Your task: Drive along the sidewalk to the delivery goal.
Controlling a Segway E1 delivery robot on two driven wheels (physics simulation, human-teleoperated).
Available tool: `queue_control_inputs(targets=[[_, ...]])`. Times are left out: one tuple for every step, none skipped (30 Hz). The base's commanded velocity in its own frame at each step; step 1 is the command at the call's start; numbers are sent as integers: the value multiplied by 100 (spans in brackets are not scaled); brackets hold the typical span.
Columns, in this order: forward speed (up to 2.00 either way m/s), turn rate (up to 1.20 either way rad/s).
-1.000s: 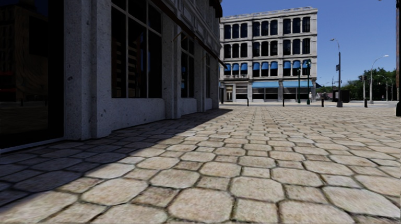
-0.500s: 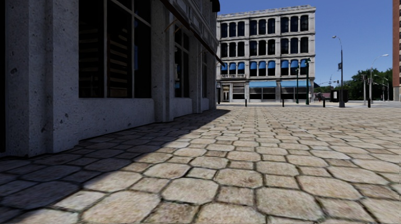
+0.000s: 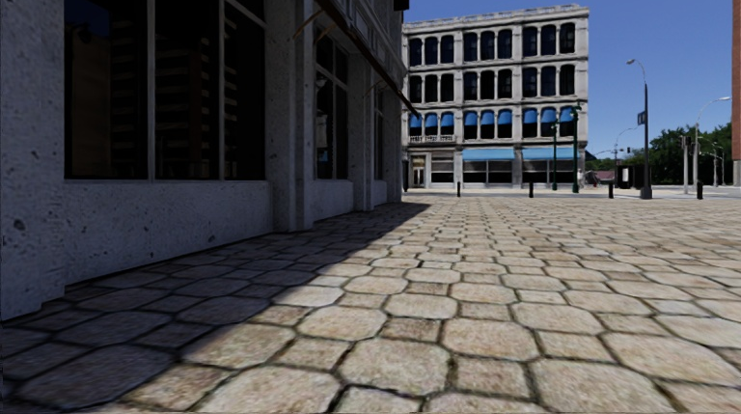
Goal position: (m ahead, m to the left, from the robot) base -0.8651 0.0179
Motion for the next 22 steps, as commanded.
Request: queue_control_inputs(targets=[[0, 0], [0, 0], [0, 0], [0, 0], [0, 0], [0, 0], [0, 0], [0, 0], [0, 0], [0, 0], [0, 0], [0, 0], [0, 0], [0, 0], [0, 0], [0, 0], [0, 0], [0, 0], [0, 0], [0, 0], [0, 0], [0, 0]])
